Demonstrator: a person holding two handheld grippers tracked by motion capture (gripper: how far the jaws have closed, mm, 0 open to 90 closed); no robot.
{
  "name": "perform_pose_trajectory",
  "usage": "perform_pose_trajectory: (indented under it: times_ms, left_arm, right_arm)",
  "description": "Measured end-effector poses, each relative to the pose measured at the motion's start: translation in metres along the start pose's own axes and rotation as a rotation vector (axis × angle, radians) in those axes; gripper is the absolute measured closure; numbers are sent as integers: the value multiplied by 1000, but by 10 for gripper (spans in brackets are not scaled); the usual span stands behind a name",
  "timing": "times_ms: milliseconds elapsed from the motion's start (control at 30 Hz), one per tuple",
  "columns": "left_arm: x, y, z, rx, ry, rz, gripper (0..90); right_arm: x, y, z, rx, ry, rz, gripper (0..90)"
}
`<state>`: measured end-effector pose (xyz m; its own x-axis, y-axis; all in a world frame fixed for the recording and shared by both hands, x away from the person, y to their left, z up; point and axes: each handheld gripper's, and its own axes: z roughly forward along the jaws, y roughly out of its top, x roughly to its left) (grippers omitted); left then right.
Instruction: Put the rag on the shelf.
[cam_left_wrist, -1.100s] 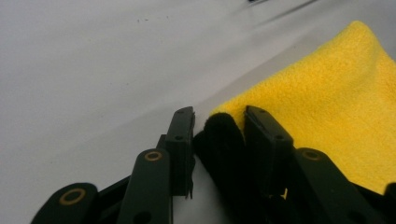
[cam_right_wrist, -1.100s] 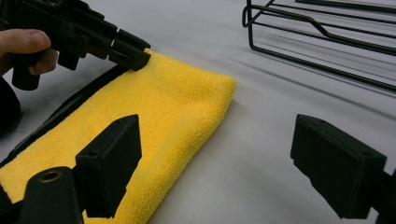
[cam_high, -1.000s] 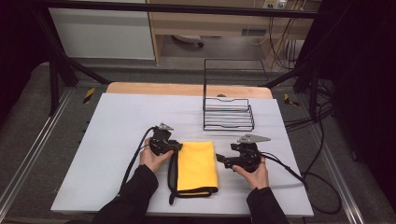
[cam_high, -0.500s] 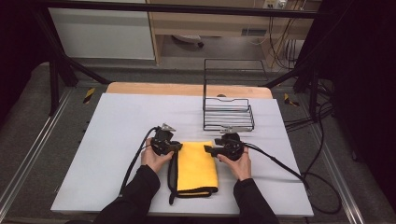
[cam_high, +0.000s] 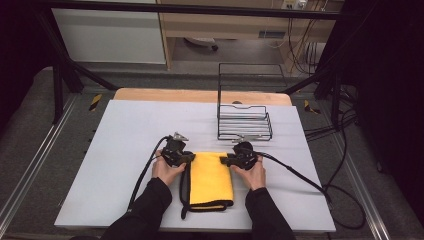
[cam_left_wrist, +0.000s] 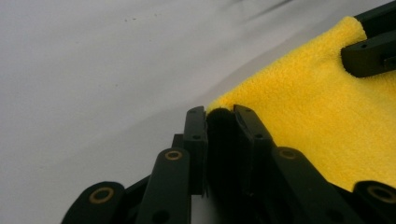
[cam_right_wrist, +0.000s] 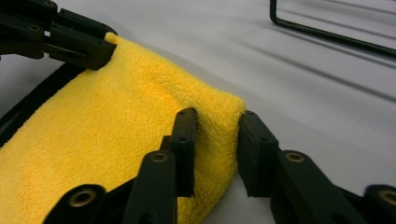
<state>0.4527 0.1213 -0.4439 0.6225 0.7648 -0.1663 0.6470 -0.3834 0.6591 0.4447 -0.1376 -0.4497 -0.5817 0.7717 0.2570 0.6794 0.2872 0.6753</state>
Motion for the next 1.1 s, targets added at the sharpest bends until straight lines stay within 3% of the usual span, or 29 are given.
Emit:
perform_pose_trajectory:
  times_ms: [167,433,567,1100]
  left_arm:
    - [3,0,0,-8,-26,-27,770]
    - [7,-6,-5,-54,-55,-39,789]
    - [3,-6,-11,-79,-40,-14,789]
    - [-6,-3,-40,-223,-65,-10,789]
  right_arm:
    - [-1,1,0,6,21,8,798]
    - [3,0,-5,-18,15,-4,822]
    - [6,0,-10,-51,13,-14,822]
    - [19,1,-43,-184,35,-36,823]
